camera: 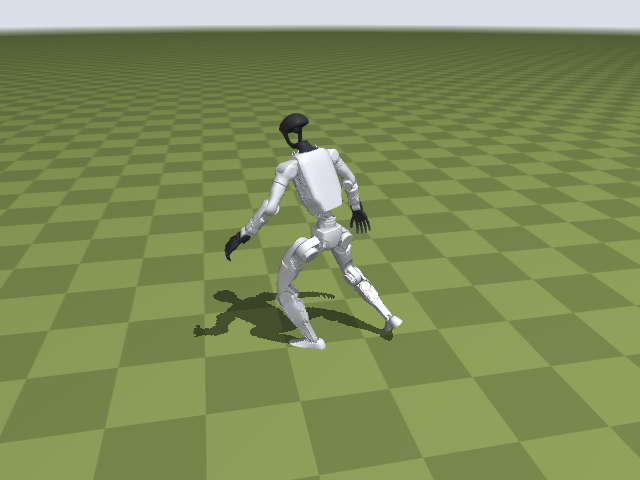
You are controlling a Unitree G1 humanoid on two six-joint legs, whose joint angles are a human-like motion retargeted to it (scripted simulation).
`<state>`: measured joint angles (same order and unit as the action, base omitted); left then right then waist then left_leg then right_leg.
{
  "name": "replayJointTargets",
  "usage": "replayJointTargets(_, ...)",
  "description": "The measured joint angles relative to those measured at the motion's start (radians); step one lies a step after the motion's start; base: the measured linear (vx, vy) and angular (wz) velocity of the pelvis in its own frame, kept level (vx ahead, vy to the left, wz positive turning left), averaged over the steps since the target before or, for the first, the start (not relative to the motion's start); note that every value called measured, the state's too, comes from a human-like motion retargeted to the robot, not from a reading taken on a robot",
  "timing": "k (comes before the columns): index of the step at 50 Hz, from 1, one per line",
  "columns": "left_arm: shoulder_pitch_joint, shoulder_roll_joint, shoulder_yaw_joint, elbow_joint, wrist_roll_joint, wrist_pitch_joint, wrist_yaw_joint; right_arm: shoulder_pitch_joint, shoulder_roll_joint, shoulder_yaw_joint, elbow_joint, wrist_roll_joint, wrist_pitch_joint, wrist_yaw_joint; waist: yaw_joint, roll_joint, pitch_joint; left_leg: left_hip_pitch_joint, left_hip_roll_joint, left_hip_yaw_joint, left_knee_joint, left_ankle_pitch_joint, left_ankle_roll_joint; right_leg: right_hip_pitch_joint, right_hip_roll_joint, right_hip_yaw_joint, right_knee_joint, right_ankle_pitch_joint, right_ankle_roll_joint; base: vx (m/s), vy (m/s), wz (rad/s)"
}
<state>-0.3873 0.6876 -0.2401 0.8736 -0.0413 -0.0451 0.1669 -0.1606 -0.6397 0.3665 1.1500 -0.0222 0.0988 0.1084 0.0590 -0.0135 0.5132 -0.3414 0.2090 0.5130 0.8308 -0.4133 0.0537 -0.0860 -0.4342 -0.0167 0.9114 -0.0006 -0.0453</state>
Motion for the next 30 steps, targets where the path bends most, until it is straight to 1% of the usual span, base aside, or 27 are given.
replayJointTargets(2,-0.105,0.037,-0.078,0.071,-0.009,0.038,0.044,0.037,0.031,0.061,0.041,0.000,0.028,0.023,0.029,-0.048,0.007,0.012,-0.047,-0.048,0.032,-0.048,0.073,-0.097,0.052,0.108,0.196,0.073,-0.019,0.55,0.23,1.39)
replayJointTargets(3,-0.169,0.037,-0.118,0.126,-0.008,0.070,0.067,0.049,0.048,0.091,0.063,-0.006,0.043,0.027,0.037,-0.062,0.007,0.008,-0.068,-0.077,0.044,-0.060,0.110,-0.146,0.104,0.157,0.283,0.079,-0.010,0.51,0.20,1.75)
replayJointTargets(5,-0.302,-0.002,-0.176,0.255,0.006,0.150,0.113,0.060,0.079,0.140,0.098,-0.041,0.070,0.027,0.047,-0.064,0.007,0.001,-0.106,-0.142,0.054,-0.077,0.144,-0.242,0.175,0.180,0.422,0.020,-0.017,0.48,0.20,2.04)
replayJointTargets(7,-0.406,-0.095,-0.171,0.365,0.025,0.230,0.165,0.052,0.095,0.166,0.105,-0.101,0.087,0.005,0.037,-0.040,0.007,0.008,-0.152,-0.211,0.033,-0.076,0.140,-0.333,0.164,0.114,0.478,-0.028,-0.075,0.49,0.23,2.37)
replayJointTargets(8,-0.440,-0.150,-0.144,0.402,0.019,0.252,0.198,0.042,0.098,0.173,0.099,-0.133,0.088,-0.028,0.022,-0.022,0.007,0.018,-0.178,-0.248,0.013,-0.066,0.132,-0.367,0.152,0.074,0.474,-0.034,-0.104,0.51,0.21,2.60)
replayJointTargets(10,-0.454,-0.250,-0.084,0.415,-0.008,0.246,0.234,0.013,0.097,0.176,0.073,-0.168,0.081,-0.118,-0.018,0.022,0.007,0.051,-0.219,-0.321,-0.038,-0.040,0.090,-0.408,0.153,0.009,0.402,-0.053,-0.126,0.54,0.17,2.67)
replayJointTargets(13,-0.372,-0.361,-0.066,0.321,-0.048,0.132,0.155,-0.043,0.095,0.132,0.007,-0.086,0.033,-0.252,-0.075,0.097,0.007,0.102,-0.252,-0.423,-0.081,-0.009,-0.002,-0.428,0.190,-0.046,0.167,-0.095,-0.084,0.60,0.09,2.47)
replayJointTargets(15,-0.275,-0.405,-0.098,0.234,-0.005,0.041,0.056,-0.074,0.095,0.067,-0.050,0.000,-0.020,-0.314,-0.125,0.146,0.007,0.145,-0.274,-0.494,-0.095,0.012,-0.063,-0.403,0.219,-0.052,-0.064,-0.076,-0.019,0.66,0.05,2.43)
replayJointTargets(17,-0.174,-0.402,-0.168,0.121,0.074,-0.009,-0.025,-0.121,0.097,0.008,-0.113,0.113,-0.048,-0.297,-0.162,0.163,0.007,0.182,-0.309,-0.522,-0.093,0.019,-0.091,-0.367,0.249,0.047,-0.336,-0.065,0.077,0.68,-0.01,2.30)
replayJointTargets(18,-0.111,-0.388,-0.207,0.057,0.116,-0.021,-0.048,-0.136,0.097,-0.019,-0.149,0.156,-0.056,-0.307,-0.188,0.173,0.007,0.217,-0.320,-0.526,-0.093,0.022,-0.109,-0.325,0.259,0.110,-0.476,-0.071,0.115,0.72,-0.07,2.45)
replayJointTargets(20,-0.001,-0.343,-0.277,-0.072,0.186,-0.036,-0.071,-0.180,0.089,-0.048,-0.217,0.220,-0.066,-0.320,-0.244,0.182,0.007,0.249,-0.332,-0.501,-0.024,0.005,-0.113,-0.267,0.248,0.239,-0.662,-0.042,0.192,0.71,-0.12,2.62)
replayJointTargets(21,0.050,-0.322,-0.296,-0.139,0.167,-0.039,-0.043,-0.214,0.076,-0.043,-0.244,0.229,-0.070,-0.349,-0.273,0.196,0.007,0.239,-0.318,-0.473,0.049,-0.008,-0.098,-0.253,0.238,0.269,-0.672,0.004,0.211,0.64,-0.16,2.60)
replayJointTargets(22,0.094,-0.301,-0.312,-0.198,0.155,-0.043,-0.025,-0.255,0.060,-0.029,-0.266,0.232,-0.071,-0.366,-0.297,0.217,0.007,0.221,-0.296,-0.445,0.124,-0.019,-0.076,-0.242,0.230,0.280,-0.672,0.035,0.207,0.53,-0.16,2.42)
replayJointTargets(23,0.123,-0.278,-0.319,-0.241,0.158,-0.048,-0.029,-0.309,0.036,0.000,-0.276,0.223,-0.067,-0.362,-0.314,0.253,0.007,0.189,-0.261,-0.420,0.202,-0.027,-0.038,-0.235,0.227,0.252,-0.651,0.036,0.157,0.47,-0.15,2.14)
replayJointTargets(24,0.163,-0.263,-0.316,-0.284,0.142,-0.051,-0.018,-0.364,0.013,0.019,-0.267,0.203,-0.065,-0.372,-0.323,0.291,0.007,0.153,-0.211,-0.387,0.289,-0.024,-0.008,-0.251,0.231,0.208,-0.571,-0.012,0.112,0.44,-0.13,1.86)
replayJointTargets(25,0.208,-0.252,-0.308,-0.327,0.115,-0.053,0.001,-0.419,-0.008,0.032,-0.250,0.178,-0.065,-0.391,-0.328,0.331,0.007,0.116,-0.153,-0.351,0.381,-0.016,0.018,-0.278,0.238,0.158,-0.461,-0.085,0.069,0.44,-0.11,1.58)
replayJointTargets(27,0.283,-0.258,-0.278,-0.366,0.029,-0.052,0.038,-0.552,-0.031,0.043,-0.126,0.125,-0.031,-0.439,-0.307,0.378,0.007,0.059,-0.055,-0.275,0.527,0.027,0.059,-0.322,0.227,0.096,-0.290,-0.173,0.041,0.41,-0.09,1.23)
replayJointTargets(28,0.316,-0.267,-0.257,-0.370,-0.019,-0.047,0.052,-0.624,-0.034,0.042,-0.035,0.095,0.003,-0.463,-0.285,0.395,0.007,0.034,-0.022,-0.253,0.582,0.053,0.067,-0.332,0.218,0.077,-0.232,-0.199,0.029,0.38,-0.04,0.90)
replayJointTargets(29,0.346,-0.277,-0.230,-0.366,-0.059,-0.041,0.068,-0.686,-0.030,0.023,0.052,0.090,0.040,-0.509,-0.257,0.403,0.007,0.009,-0.026,-0.261,0.619,0.073,0.050,-0.333,0.208,0.064,-0.190,-0.221,0.010,0.37,0.01,0.71)
replayJointTargets(30,0.376,-0.287,-0.199,-0.358,-0.094,-0.036,0.084,-0.741,-0.022,-0.004,0.138,0.098,0.078,-0.567,-0.226,0.408,0.007,-0.017,-0.048,-0.284,0.648,0.091,0.020,-0.329,0.198,0.055,-0.157,-0.242,-0.014,0.37,0.07,0.66)
